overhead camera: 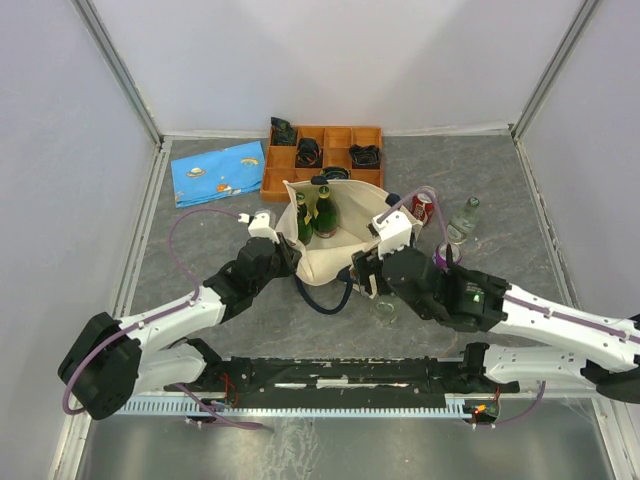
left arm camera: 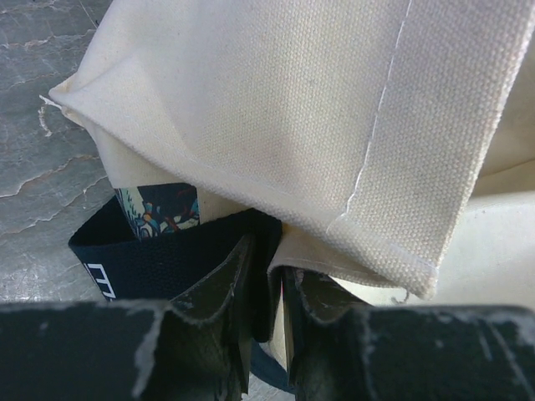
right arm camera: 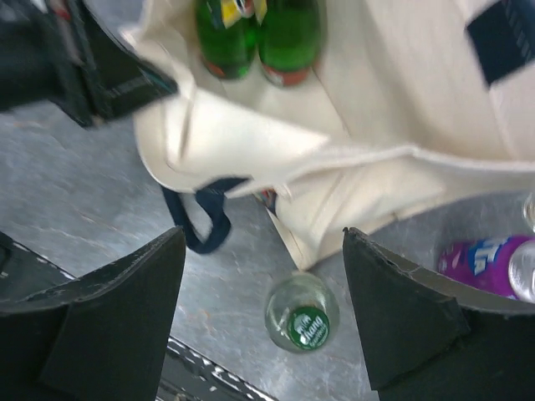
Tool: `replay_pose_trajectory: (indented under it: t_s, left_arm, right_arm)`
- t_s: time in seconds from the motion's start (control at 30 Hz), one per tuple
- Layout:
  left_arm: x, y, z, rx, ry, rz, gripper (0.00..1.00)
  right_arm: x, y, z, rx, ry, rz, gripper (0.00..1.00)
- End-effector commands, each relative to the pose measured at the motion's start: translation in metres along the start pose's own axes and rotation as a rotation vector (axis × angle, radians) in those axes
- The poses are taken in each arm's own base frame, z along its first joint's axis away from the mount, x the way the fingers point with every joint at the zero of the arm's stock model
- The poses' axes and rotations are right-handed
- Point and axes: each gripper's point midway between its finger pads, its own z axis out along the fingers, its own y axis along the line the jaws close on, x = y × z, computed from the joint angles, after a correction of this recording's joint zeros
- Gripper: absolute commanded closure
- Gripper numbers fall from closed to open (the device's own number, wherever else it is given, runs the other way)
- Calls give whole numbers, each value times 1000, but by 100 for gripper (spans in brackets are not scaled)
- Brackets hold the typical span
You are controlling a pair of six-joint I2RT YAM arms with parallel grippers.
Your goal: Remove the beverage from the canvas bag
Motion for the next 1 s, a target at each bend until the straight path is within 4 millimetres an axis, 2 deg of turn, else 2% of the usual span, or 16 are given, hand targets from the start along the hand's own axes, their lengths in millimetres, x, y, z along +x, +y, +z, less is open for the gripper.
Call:
replay_pose_trajectory:
  t_s: [0.0,0.1,0.2,0.27,0.33,0.43,0.53,0.73,0.97]
  left_arm:
    - [3,24,5,-93,-11,0,75]
    - [2,23,5,-89,-16,-9,75]
    - [3,23,6,-89,-17,-7,76]
    - [3,23,6,-90,-16,-5,76]
    - [2,22,7,-87,-15,-3,75]
    - [1,20,8,-81,-16,-5,75]
    - [0,19,8,-82,-17,-6,75]
    - [-4,19,6,-83,-27,-17,76]
    - [-8,17,4,-81,-40,-20,76]
  right_arm:
    - [-67,16,-15,-60,-135,-43,17]
    - [-98,15,-11,-9,-181,-35,17]
    - [-122,18,3,-56,-204,35,21]
    - [-129,12,22,-72,-197,87,28]
    - [-133,3,43,-49,-171,104,40]
    - [-133,7,74,-64,-117,95,48]
    - [-135,16,101,-103,-104,96,49]
    - [-125,11,152,-93,-48,128,49]
    - [-117,7,185,-51,-24,124,31]
